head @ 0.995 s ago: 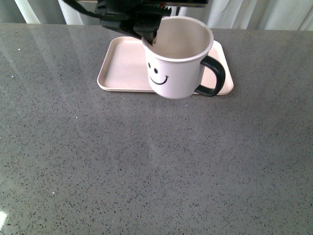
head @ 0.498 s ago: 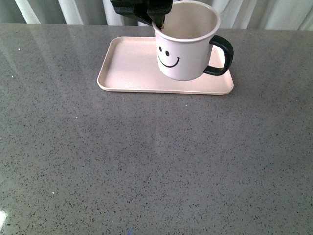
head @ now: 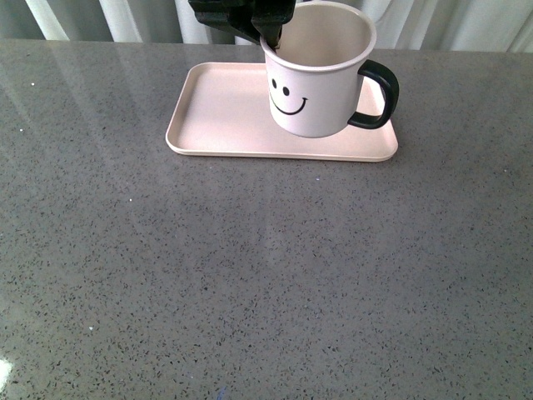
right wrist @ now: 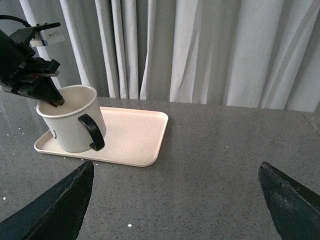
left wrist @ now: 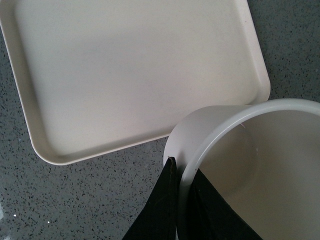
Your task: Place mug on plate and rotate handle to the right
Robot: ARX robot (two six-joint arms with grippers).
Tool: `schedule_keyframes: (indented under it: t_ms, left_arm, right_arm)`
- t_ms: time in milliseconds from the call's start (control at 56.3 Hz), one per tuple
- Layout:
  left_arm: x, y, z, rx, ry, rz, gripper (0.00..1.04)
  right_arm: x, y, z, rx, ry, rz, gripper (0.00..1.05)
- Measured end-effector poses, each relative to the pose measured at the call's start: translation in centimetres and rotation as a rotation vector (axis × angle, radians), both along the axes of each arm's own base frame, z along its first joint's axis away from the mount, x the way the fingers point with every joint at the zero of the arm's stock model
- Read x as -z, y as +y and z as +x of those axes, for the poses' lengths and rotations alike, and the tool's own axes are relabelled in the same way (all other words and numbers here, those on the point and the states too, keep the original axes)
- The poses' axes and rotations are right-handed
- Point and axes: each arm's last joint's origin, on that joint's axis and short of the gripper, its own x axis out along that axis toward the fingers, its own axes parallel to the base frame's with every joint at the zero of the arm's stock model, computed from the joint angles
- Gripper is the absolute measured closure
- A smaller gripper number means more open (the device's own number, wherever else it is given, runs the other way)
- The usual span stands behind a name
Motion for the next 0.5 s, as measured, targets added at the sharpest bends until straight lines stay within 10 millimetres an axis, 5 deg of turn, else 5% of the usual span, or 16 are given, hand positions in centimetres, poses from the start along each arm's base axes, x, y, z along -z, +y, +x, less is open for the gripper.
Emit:
schedule_keyframes:
  t_ms: [213,498]
  left_arm:
    - [-0.8,-1.5,2.7,0.027,-0.015,-0.021,1.03]
    - [2.2,-2.0,7.7,-0.004,0.042,0.022,1.03]
  right_arm:
    - [0.0,0.0,0.0,0.000,0.000,0.000,0.09]
    - [0.0,0.0,0.0,0.000,0.000,0.000,0.09]
